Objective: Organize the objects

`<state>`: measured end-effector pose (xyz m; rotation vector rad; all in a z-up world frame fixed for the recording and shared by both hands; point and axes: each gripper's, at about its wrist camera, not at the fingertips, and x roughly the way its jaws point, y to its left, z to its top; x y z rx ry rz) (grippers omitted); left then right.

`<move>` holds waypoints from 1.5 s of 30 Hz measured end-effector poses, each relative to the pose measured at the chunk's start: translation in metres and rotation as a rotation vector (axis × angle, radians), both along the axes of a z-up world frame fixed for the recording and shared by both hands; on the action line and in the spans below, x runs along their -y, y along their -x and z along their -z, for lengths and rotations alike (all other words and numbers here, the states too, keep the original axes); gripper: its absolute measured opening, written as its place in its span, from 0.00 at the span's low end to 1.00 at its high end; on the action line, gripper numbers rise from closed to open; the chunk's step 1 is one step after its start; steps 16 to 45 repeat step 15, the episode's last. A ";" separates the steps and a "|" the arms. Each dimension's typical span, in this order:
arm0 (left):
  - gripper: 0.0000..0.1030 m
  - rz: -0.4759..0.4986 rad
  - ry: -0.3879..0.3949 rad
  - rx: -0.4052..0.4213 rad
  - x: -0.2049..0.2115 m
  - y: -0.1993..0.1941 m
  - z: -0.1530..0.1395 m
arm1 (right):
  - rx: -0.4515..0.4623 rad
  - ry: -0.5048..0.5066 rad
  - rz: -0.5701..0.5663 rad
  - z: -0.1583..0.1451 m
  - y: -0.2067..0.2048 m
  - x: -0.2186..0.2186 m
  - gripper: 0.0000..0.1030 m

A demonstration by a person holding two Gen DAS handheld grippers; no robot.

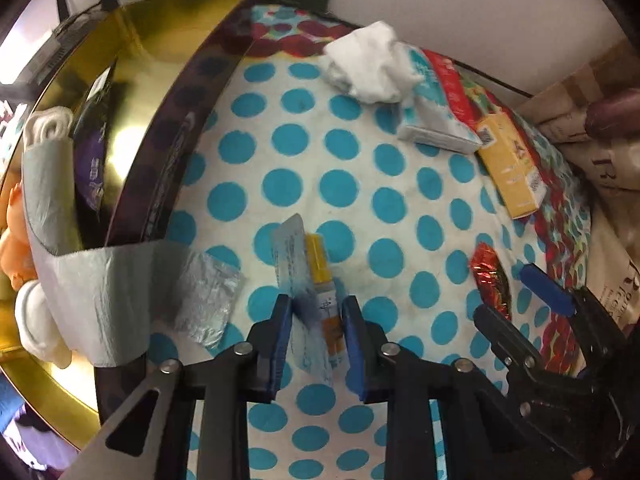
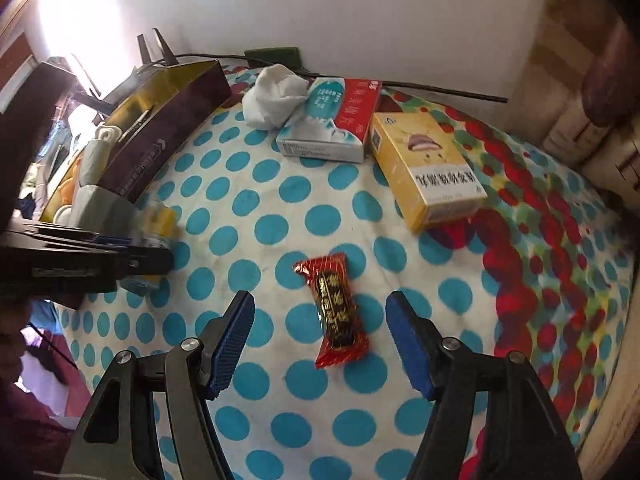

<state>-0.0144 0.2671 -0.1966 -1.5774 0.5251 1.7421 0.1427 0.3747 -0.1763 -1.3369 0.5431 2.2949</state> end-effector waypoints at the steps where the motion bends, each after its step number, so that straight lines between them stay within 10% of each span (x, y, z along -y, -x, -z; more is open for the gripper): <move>1: 0.22 0.010 -0.004 -0.005 0.000 -0.001 -0.003 | -0.001 0.000 -0.004 0.000 0.000 -0.001 0.64; 11: 0.22 0.034 -0.116 -0.151 0.061 0.026 -0.074 | 0.001 0.045 -0.043 0.014 0.012 -0.001 0.68; 45: 0.23 -0.054 -0.028 -0.156 0.104 0.059 -0.067 | 0.040 -0.004 -0.039 0.017 0.026 0.006 0.71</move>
